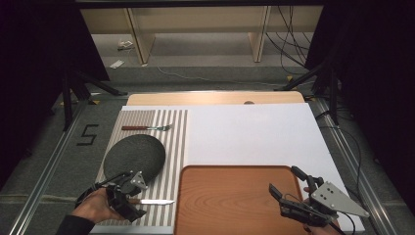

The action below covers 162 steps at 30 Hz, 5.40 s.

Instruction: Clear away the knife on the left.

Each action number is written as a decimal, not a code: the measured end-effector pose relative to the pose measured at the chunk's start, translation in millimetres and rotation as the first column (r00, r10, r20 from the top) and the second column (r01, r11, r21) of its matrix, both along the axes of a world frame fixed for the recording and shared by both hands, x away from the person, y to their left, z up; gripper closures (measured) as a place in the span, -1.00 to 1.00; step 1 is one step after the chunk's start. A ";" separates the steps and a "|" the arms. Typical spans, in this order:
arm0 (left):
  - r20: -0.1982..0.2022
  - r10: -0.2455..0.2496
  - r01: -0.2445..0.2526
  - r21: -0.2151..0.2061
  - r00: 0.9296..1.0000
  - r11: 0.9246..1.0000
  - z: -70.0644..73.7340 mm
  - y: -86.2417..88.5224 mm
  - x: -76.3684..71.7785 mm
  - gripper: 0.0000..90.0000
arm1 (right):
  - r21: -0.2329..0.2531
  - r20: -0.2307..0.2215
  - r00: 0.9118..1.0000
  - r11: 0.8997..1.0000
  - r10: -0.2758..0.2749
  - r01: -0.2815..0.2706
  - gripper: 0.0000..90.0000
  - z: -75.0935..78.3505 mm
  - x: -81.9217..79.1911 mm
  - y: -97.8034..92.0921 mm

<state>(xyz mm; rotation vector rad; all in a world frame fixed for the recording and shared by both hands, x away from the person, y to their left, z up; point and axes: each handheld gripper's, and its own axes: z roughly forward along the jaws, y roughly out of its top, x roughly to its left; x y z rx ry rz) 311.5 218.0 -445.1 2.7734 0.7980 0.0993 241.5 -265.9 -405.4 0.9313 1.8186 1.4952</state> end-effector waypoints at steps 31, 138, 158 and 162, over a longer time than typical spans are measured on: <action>-0.072 0.075 -0.069 0.083 0.995 0.994 -14.9 10.5 16.3 0.29 | -0.007 -0.003 1.000 1.000 0.011 -0.011 -0.63 -1.6 1.5 2.9; -0.169 0.024 -0.085 -0.368 0.985 0.926 17.7 -127.7 -6.5 0.71 | -0.009 -0.004 1.000 1.000 0.001 -0.001 -0.63 -1.6 1.8 1.9; -0.276 0.037 -0.120 -0.292 0.961 0.949 -4.4 -149.2 -5.4 0.71 | -0.010 -0.002 1.000 1.000 0.001 -0.001 -0.62 -1.7 1.8 2.0; -0.277 0.032 -0.107 -0.259 0.960 0.960 -9.7 -155.9 -7.3 0.71 | -0.011 0.000 1.000 1.000 0.002 -0.002 -0.62 -1.6 1.6 2.2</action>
